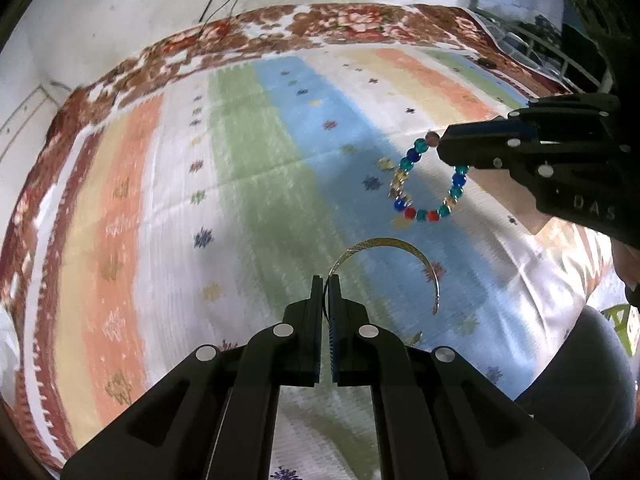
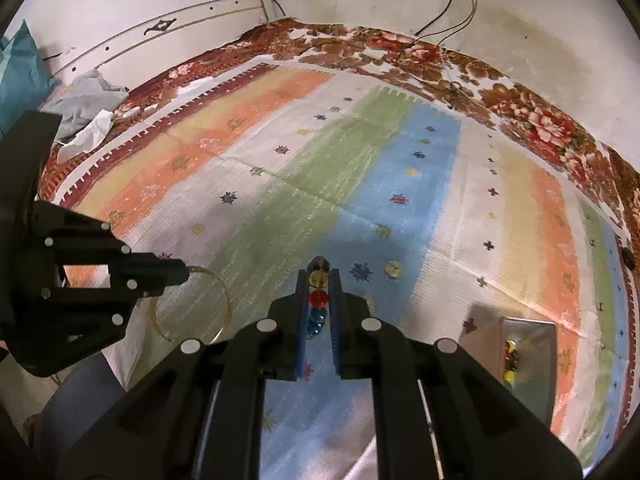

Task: Organize jewelry
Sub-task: 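Carry the multicolour bracelet into the tin with right gripper while left lifts the gold bangle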

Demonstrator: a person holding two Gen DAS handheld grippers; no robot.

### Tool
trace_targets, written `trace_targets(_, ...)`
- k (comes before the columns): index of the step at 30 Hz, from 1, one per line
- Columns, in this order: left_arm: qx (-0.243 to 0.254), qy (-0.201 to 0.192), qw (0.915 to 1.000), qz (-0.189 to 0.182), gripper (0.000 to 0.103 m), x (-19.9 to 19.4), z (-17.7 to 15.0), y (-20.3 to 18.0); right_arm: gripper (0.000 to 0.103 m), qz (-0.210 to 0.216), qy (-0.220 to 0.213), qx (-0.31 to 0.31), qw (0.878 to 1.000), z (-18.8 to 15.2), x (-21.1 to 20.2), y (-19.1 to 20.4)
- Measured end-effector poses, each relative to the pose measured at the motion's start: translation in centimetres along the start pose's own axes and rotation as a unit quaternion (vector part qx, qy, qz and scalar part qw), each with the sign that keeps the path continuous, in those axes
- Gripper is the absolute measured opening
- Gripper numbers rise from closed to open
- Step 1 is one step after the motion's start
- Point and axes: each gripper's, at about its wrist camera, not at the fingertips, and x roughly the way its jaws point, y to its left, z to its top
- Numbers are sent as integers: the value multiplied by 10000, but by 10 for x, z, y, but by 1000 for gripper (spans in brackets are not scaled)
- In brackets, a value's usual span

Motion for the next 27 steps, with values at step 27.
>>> trace_targets(27, 437, -502, 9974, -284, 2, -11, 80, -102, 11, -460, -363, 1207, 9910, -57, -98, -117)
